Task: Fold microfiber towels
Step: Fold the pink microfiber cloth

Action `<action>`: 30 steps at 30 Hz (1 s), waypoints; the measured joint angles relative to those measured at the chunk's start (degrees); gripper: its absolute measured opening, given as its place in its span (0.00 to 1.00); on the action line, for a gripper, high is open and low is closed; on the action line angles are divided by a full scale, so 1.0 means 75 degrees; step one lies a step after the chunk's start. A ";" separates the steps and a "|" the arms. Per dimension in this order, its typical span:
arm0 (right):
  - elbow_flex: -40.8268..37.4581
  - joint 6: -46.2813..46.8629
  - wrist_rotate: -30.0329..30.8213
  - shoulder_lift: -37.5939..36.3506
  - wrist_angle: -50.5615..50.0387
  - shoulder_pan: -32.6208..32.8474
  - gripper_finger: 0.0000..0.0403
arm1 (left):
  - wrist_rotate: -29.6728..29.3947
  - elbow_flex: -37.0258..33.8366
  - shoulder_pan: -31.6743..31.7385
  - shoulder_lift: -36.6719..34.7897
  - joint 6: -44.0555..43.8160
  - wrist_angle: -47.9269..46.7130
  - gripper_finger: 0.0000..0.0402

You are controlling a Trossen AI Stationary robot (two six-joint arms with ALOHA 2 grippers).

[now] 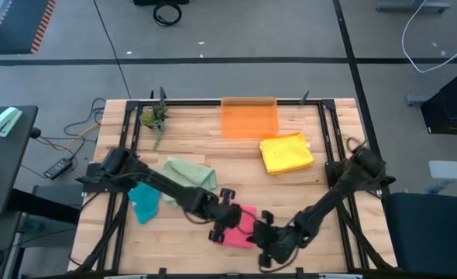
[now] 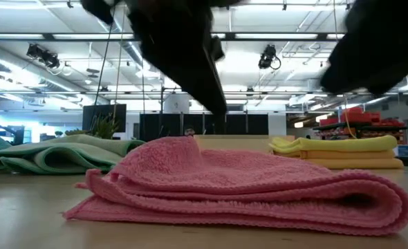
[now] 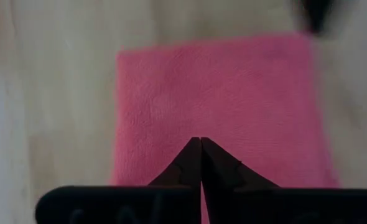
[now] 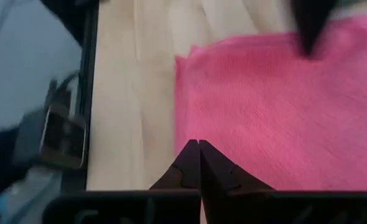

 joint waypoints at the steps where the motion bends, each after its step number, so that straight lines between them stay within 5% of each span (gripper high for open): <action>1: -0.0008 0.0109 -0.0007 0.0143 0.0023 0.0009 0.00 | 0.0093 0.0008 0.0072 0.0066 0.0050 0.0094 0.01; 11: 0.0019 0.0650 -0.0161 0.0699 -0.0319 0.0186 0.00 | 0.1114 0.0020 0.0212 0.0572 -0.0059 -0.0583 0.01; 21: -0.0040 0.0064 -0.0708 -0.0682 -0.3311 0.0236 0.00 | 0.1166 0.0035 -0.0090 0.0642 -0.0331 -0.0116 0.01; 30: -0.0075 -0.0390 -0.0275 -0.1870 -0.3324 0.0214 0.00 | 0.0079 0.0061 -0.0571 0.0325 -0.0217 0.0997 0.01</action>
